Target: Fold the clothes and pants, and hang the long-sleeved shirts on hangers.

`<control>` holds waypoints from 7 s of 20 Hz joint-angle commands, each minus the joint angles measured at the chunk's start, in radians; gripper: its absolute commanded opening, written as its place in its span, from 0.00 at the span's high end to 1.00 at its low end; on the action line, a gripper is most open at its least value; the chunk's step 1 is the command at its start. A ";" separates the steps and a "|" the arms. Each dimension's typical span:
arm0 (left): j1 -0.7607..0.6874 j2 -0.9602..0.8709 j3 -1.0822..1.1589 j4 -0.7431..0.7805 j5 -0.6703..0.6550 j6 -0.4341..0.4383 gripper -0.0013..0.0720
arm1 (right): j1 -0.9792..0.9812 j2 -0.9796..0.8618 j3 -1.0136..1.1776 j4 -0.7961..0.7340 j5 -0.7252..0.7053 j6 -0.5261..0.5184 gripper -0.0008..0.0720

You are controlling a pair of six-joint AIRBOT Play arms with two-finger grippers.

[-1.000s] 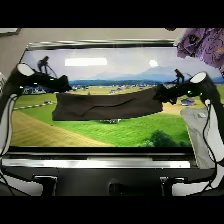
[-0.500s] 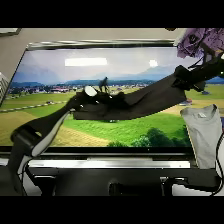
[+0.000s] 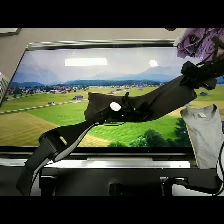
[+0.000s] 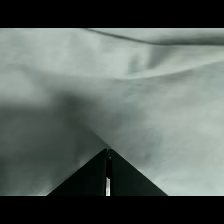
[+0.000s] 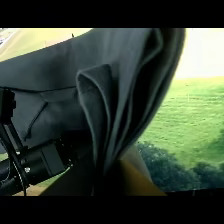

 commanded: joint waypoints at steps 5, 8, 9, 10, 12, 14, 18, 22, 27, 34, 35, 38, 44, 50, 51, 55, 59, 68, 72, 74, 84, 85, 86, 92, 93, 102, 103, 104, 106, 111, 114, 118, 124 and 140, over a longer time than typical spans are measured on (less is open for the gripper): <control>0.241 0.105 0.033 0.308 -0.270 0.010 0.96 | 0.018 0.001 0.005 0.147 -0.116 0.110 0.93; 0.399 0.245 0.033 0.630 -0.383 -0.099 0.96 | 0.125 -0.004 0.005 0.153 -0.207 0.163 0.94; 0.449 0.291 0.033 0.705 -0.415 -0.114 0.96 | 0.177 -0.013 0.005 0.152 -0.240 0.169 0.94; 0.494 0.330 0.033 0.748 -0.443 -0.113 0.96 | 0.231 -0.027 0.004 0.142 -0.266 0.196 0.94; 0.581 0.404 0.033 0.801 -0.503 -0.113 0.96 | 0.339 -0.067 0.004 0.094 -0.304 0.247 0.94; 0.648 0.456 0.033 0.833 -0.545 -0.111 0.96 | 0.439 -0.115 0.004 0.034 -0.335 0.285 0.93; 0.754 0.518 0.033 0.834 -0.613 -0.094 0.96 | 0.592 -0.235 0.004 -0.026 -0.402 0.369 0.93; 0.820 0.537 0.033 0.834 -0.677 -0.094 0.96 | 0.670 -0.325 0.005 -0.011 -0.516 0.455 0.93; 0.864 0.543 0.033 0.834 -0.700 -0.094 0.96 | 0.718 -0.400 0.005 0.064 -0.636 0.483 0.93; 0.875 0.543 0.033 0.834 -0.700 -0.073 0.96 | 0.752 -0.469 0.005 0.080 -0.796 0.475 0.92; 0.875 0.543 0.033 0.834 -0.700 -0.071 0.96 | 0.753 -0.478 0.005 0.082 -0.804 0.475 0.85; 0.875 0.543 0.033 0.834 -0.700 -0.068 0.96 | 0.753 -0.492 0.005 0.113 -0.806 0.383 0.54; 0.876 0.543 0.033 0.834 -0.700 -0.068 0.96 | 0.660 -0.375 0.005 0.154 -0.636 0.179 0.18; 0.903 0.543 0.033 0.834 -0.700 -0.068 0.96 | 0.250 -0.236 -0.013 0.156 -0.307 -0.130 0.18; 0.913 0.543 0.033 0.834 -0.700 -0.068 0.96 | 0.171 -0.235 -0.043 0.178 -0.275 -0.176 0.18; 0.937 0.543 0.033 0.833 -0.700 -0.068 0.95 | -0.046 -0.238 -0.328 0.477 -0.328 -0.365 0.20; 0.941 0.542 0.033 0.834 -0.699 -0.067 0.95 | -0.052 -0.282 -0.559 0.664 -0.439 -0.531 0.20; 0.941 0.542 0.033 0.834 -0.699 -0.068 0.95 | 0.110 -0.410 -0.596 0.742 -0.573 -0.584 0.29; 0.941 0.542 0.033 0.834 -0.698 -0.068 0.95 | 0.150 -0.406 -0.594 0.811 -0.603 -0.612 0.93; 0.941 0.542 0.033 0.834 -0.698 -0.068 0.95 | 0.145 -0.393 -0.552 0.826 -0.593 -0.614 0.94; 0.941 0.542 0.033 0.833 -0.700 -0.068 0.95 | -0.052 -0.337 -0.121 0.694 -0.618 -0.394 0.94; 0.941 0.542 0.033 0.833 -0.700 -0.068 0.95 | -0.076 -0.326 -0.100 0.665 -0.625 -0.364 0.94; 0.941 0.542 0.033 0.833 -0.700 -0.068 0.95 | -0.100 -0.314 -0.086 0.633 -0.629 -0.341 0.94; 0.941 0.542 0.033 0.832 -0.700 -0.068 0.95 | -0.249 -0.188 -0.082 0.373 -0.632 -0.140 0.94; 0.941 0.542 0.033 0.832 -0.700 -0.068 0.95 | -0.269 -0.167 -0.082 0.323 -0.632 -0.091 0.94; 0.941 0.542 0.033 0.833 -0.752 -0.068 0.95 | -0.336 -0.012 -0.082 -0.068 -0.559 0.211 0.94; 0.941 0.542 0.033 0.833 -0.755 -0.068 0.95 | -0.336 -0.001 -0.082 -0.092 -0.544 0.221 0.94; 0.941 0.542 0.033 0.833 -0.757 -0.068 0.95 | -0.336 0.012 -0.082 -0.119 -0.528 0.232 0.94; 0.941 0.542 0.033 0.833 -0.757 -0.068 0.95 | -0.336 0.035 -0.082 -0.172 -0.497 0.268 0.94; 0.941 0.542 0.033 0.833 -0.757 -0.067 0.95 | -0.336 0.077 -0.082 -0.243 -0.420 0.307 0.94; 0.941 0.542 0.033 0.833 -0.756 -0.066 0.95 | -0.336 0.097 -0.082 -0.265 -0.369 0.312 0.94; 0.941 0.542 0.033 0.833 -0.756 -0.063 0.95 | -0.336 0.141 -0.082 -0.313 -0.311 0.337 0.94; 0.941 0.542 0.033 0.833 -0.756 -0.048 0.95 | -0.337 0.160 -0.096 -0.370 -0.106 0.278 0.94; 0.941 0.542 0.033 0.833 -0.756 -0.049 0.95 | -0.523 0.435 -0.831 -0.416 -0.232 0.190 0.94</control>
